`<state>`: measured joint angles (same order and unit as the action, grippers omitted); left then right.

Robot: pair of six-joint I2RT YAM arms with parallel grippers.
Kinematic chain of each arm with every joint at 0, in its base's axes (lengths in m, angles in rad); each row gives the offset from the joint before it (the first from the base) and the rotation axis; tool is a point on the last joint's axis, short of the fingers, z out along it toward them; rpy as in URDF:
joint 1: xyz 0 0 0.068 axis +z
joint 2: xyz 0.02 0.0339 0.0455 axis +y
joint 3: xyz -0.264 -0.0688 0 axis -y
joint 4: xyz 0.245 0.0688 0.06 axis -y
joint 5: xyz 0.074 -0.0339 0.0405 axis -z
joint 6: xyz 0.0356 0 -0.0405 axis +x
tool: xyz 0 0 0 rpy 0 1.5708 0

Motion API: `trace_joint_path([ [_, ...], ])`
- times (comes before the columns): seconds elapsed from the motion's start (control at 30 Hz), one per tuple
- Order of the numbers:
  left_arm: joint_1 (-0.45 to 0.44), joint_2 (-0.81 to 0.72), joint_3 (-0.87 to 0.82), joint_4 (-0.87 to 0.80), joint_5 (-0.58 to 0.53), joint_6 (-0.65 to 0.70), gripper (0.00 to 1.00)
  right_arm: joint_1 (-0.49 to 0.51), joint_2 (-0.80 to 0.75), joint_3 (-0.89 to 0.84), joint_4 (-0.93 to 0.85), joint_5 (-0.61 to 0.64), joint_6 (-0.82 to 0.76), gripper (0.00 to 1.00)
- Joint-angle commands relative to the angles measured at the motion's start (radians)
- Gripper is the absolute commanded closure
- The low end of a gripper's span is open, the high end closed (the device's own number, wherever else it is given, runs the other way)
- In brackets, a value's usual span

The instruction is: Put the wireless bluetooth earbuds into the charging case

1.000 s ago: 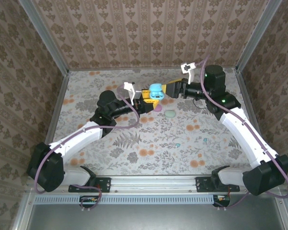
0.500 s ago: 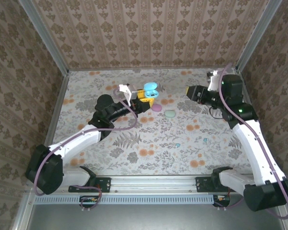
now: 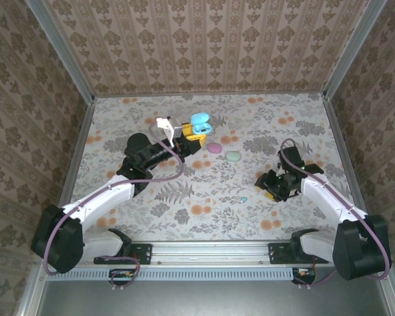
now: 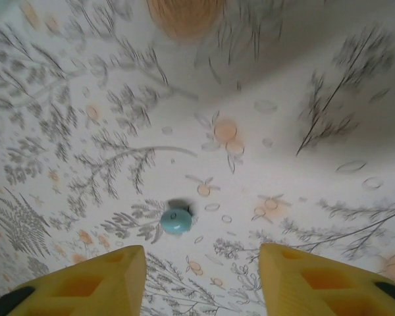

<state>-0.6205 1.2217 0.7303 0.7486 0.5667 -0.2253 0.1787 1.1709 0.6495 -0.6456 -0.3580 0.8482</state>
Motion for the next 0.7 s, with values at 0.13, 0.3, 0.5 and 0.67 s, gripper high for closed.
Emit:
trace_joint_path([
  [0.13, 0.008, -0.034, -0.009, 0.016, -0.001, 0.005, 0.71, 0.146, 0.028, -0.084, 0.229, -0.006, 0.280, 0.48],
  [0.3, 0.012, -0.040, -0.007, 0.005, 0.004, 0.008, 0.71, 0.190, 0.081, -0.086, 0.280, 0.012, 0.331, 0.49],
  [0.5, 0.013, -0.051, -0.014, -0.004, -0.002, 0.012, 0.71, 0.211, 0.117, -0.080, 0.278, 0.023, 0.343, 0.50],
  [0.67, 0.015, -0.057, -0.013, -0.015, -0.003, 0.018, 0.71, 0.227, 0.134, -0.078, 0.270, 0.029, 0.345, 0.49],
])
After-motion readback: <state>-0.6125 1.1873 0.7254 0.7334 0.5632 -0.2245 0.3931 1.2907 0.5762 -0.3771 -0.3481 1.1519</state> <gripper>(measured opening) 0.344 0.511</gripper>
